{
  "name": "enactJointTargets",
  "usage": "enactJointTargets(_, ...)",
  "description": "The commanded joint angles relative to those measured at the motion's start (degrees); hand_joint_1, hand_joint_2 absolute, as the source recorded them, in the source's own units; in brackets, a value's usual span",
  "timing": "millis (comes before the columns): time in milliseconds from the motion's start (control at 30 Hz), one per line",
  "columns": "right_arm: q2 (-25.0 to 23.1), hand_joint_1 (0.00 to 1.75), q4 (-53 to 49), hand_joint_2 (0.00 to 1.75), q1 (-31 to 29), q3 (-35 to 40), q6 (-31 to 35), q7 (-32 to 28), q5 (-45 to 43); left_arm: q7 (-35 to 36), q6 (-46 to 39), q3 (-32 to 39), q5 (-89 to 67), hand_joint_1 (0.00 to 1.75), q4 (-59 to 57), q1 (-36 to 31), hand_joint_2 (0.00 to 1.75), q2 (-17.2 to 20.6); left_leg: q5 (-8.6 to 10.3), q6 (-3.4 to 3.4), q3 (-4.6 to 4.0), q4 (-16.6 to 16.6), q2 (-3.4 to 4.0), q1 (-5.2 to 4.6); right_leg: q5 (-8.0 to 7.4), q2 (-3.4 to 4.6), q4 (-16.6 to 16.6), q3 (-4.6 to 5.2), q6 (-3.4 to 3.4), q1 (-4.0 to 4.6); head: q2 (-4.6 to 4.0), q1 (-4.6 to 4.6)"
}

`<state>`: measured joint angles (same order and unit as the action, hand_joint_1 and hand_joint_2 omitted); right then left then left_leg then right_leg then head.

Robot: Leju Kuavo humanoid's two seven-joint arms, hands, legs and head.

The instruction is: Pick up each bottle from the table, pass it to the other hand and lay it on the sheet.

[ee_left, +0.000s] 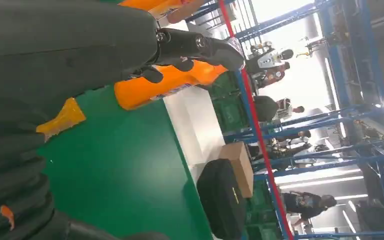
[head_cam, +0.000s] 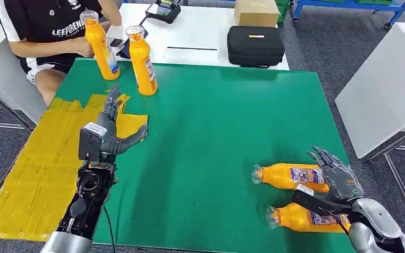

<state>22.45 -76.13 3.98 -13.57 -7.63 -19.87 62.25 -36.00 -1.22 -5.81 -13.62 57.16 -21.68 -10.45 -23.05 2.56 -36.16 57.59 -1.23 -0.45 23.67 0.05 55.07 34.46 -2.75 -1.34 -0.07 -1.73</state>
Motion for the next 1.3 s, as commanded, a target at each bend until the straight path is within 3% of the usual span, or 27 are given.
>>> enactJointTargets(33, -2.7, 0.00, 5.7, 1.75, -1.8, -2.7, 1.8, 2.2, 2.4, 0.4, 0.5, 0.4, 0.1, 0.00, -5.1, -3.4, 1.75, 0.0, -0.24, -0.23, 0.56, 0.0, 0.19, 0.08, 0.18, 0.07, -0.1, -0.54, 0.22, 0.11, 0.00, 0.00)
enactJointTargets(400, -4.0, 0.00, 16.1, 1.75, -8.0, -2.0, 6.0, 4.7, 7.9, 0.0, 0.0, -0.5, -0.1, 0.00, -7.8, -4.1, 1.75, 0.1, -0.19, -0.20, 0.53, -0.1, 0.32, 0.09, 0.07, 0.20, -0.1, -0.48, 0.19, 0.12, 0.00, 0.00)
enactJointTargets(700, -3.9, 0.00, 16.7, 1.75, -8.0, -1.9, 6.1, 4.7, 8.0, 0.0, -0.1, -0.6, -0.2, 0.00, -7.8, -4.1, 1.75, -0.1, -0.15, -0.15, 0.36, 0.0, 0.21, 0.08, 0.07, 0.13, -0.1, -0.34, 0.14, 0.09, 0.00, 0.00)
enactJointTargets(1300, -7.1, 0.00, 35.8, 1.75, -20.2, 6.4, 7.3, 2.9, 10.7, 0.6, -0.4, -2.5, -0.1, 0.00, -10.0, -5.3, 1.75, -1.2, -0.14, -0.16, 0.37, 0.0, 0.33, 0.11, 0.02, 0.24, -0.1, -0.33, 0.14, 0.13, 0.00, 0.02)
